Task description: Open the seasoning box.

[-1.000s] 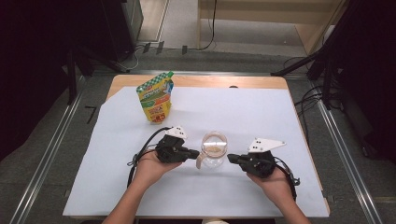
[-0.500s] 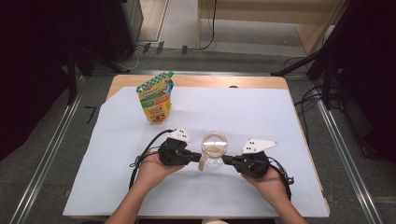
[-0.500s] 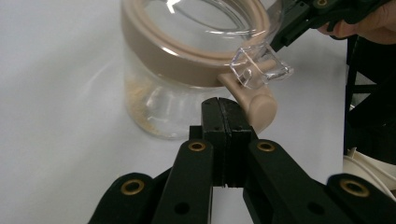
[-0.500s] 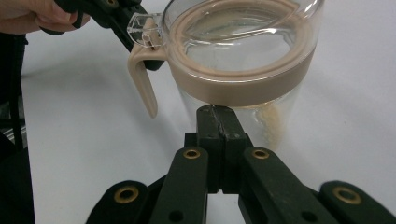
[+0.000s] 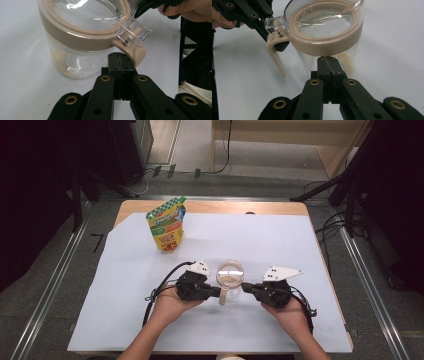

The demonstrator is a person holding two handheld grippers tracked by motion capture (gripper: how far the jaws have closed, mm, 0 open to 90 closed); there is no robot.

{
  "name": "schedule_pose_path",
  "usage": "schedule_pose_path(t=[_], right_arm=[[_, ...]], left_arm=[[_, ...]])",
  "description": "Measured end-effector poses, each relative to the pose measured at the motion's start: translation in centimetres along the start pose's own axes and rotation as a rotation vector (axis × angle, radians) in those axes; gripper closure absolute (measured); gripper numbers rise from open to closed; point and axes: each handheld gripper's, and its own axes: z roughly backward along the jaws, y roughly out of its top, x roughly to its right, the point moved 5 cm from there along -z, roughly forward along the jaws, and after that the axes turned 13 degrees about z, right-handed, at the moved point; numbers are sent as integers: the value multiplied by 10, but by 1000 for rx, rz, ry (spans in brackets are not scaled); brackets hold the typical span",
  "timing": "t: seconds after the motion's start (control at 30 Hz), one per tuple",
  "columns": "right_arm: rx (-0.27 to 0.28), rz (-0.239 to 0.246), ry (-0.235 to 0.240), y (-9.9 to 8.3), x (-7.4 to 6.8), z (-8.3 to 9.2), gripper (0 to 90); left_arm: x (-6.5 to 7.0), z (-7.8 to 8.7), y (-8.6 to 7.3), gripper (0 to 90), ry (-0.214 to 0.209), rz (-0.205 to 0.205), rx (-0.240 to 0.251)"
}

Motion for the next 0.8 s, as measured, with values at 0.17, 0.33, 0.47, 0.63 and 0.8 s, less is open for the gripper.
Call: schedule_pose_path(t=[0.17, 0.33, 0.47, 0.63, 0.8], right_arm=[[1, -1, -7, -1, 3, 0, 900], [0, -1, -13, -1, 4, 0, 900], [-23, -30, -23, -2, 4, 3, 900], [0, -18, -19, 2, -5, 16, 900], [-1, -10, -2, 4, -23, 20, 900]], left_arm=[[4, -5, 2, 900, -41, 7, 17], [13, -11, 5, 883, -65, -8, 23], [10, -7, 4, 876, -60, -11, 10], [5, 7, 4, 866, -63, -2, 20], [-5, 20, 4, 790, -45, 33, 31]])
